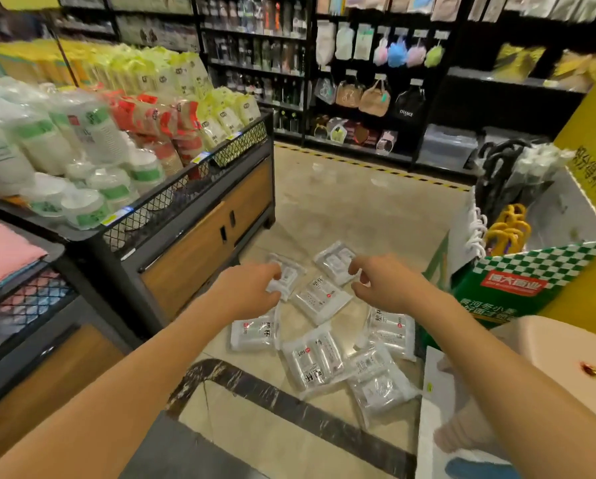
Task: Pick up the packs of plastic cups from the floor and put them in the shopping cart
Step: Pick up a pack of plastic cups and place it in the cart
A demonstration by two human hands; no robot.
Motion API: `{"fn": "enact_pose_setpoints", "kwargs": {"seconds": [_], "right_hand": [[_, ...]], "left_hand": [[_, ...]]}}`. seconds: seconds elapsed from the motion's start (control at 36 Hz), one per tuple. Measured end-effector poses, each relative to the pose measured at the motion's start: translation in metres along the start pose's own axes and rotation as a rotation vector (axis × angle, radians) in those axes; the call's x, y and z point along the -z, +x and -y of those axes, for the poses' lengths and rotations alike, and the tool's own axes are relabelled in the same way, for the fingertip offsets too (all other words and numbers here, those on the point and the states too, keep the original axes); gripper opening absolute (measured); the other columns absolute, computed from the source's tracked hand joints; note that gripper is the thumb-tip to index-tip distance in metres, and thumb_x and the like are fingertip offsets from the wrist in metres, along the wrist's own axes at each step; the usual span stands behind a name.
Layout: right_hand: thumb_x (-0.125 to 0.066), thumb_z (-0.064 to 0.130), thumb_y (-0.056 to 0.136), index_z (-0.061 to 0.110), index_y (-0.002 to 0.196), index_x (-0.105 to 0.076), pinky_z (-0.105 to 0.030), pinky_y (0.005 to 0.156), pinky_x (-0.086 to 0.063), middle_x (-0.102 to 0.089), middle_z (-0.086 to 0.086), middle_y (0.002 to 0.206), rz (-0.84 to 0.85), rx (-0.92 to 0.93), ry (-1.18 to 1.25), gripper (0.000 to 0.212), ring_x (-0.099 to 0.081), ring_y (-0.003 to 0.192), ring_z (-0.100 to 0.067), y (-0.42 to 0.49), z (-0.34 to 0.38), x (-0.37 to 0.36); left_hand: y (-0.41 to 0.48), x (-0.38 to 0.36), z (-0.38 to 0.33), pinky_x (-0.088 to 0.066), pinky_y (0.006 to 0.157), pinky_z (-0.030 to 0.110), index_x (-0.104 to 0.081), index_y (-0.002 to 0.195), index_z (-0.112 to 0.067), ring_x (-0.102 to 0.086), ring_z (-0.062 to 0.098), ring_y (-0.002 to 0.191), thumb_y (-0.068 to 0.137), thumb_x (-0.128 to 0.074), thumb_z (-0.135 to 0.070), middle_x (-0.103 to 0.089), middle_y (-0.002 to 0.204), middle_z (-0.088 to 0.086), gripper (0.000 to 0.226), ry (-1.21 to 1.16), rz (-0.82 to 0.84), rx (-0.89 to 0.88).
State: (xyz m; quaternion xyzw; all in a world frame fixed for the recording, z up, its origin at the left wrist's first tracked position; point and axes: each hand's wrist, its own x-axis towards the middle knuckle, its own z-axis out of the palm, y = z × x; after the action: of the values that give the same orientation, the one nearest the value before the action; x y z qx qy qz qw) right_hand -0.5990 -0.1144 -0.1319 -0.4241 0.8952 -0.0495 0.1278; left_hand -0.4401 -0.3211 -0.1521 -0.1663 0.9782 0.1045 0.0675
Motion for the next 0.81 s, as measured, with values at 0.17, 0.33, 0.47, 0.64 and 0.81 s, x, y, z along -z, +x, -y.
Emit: {"fn": "enact_pose_setpoints", "kwargs": {"seconds": [0.17, 0.33, 0.47, 0.64, 0.81], "right_hand": [[-0.054, 0.037, 0.096, 0.025, 0.129, -0.055, -0.042, 0.089, -0.052, -0.067, 0.001, 0.113, 0.120, -0.052, 0.063, 0.035, -0.060, 0.102, -0.022, 0.073, -0.051, -0.028], [-0.054, 0.036, 0.096, 0.025, 0.129, -0.055, -0.043, 0.089, -0.052, -0.066, 0.001, 0.116, 0.221, -0.103, 0.113, 0.034, -0.061, 0.103, -0.022, 0.158, -0.095, -0.098], [-0.054, 0.032, 0.098, 0.024, 0.131, -0.054, -0.035, 0.083, -0.051, -0.066, 0.001, 0.113, 0.299, -0.218, 0.204, 0.035, -0.060, 0.093, -0.018, 0.213, -0.131, -0.188], [-0.053, 0.034, 0.098, 0.025, 0.134, -0.053, -0.029, 0.079, -0.044, -0.066, 0.000, 0.118, 0.391, -0.273, 0.219, 0.037, -0.061, 0.106, -0.019, 0.268, -0.184, -0.329], [-0.056, 0.032, 0.097, 0.023, 0.132, -0.056, -0.031, 0.083, -0.051, -0.065, 0.003, 0.107, 0.453, -0.280, 0.311, 0.036, -0.065, 0.095, -0.017, 0.317, -0.245, -0.486]], "left_hand": [[0.072, -0.041, 0.005, -0.050, 0.084, 0.034, -0.045, 0.140, -0.026, -0.060, 0.021, 0.107, 0.096, -0.054, -0.037, -0.063, 0.124, 0.002, 0.046, -0.203, 0.037, 0.079], [0.160, -0.125, 0.038, -0.050, 0.084, 0.034, -0.040, 0.143, -0.030, -0.060, 0.018, 0.104, 0.096, -0.054, -0.036, -0.063, 0.120, 0.001, 0.049, -0.356, 0.138, 0.157], [0.226, -0.226, 0.070, -0.050, 0.083, 0.033, -0.044, 0.139, -0.032, -0.060, 0.017, 0.093, 0.094, -0.056, -0.034, -0.065, 0.114, -0.002, 0.047, -0.484, 0.226, 0.248], [0.272, -0.375, 0.101, -0.050, 0.080, 0.034, -0.047, 0.134, -0.029, -0.063, 0.023, 0.095, 0.095, -0.055, -0.029, -0.063, 0.105, -0.002, 0.040, -0.601, 0.351, 0.379], [0.305, -0.537, 0.125, -0.056, 0.084, 0.039, -0.047, 0.133, -0.030, -0.065, 0.019, 0.092, 0.094, -0.055, -0.026, -0.066, 0.103, -0.003, 0.040, -0.706, 0.434, 0.519]]}}
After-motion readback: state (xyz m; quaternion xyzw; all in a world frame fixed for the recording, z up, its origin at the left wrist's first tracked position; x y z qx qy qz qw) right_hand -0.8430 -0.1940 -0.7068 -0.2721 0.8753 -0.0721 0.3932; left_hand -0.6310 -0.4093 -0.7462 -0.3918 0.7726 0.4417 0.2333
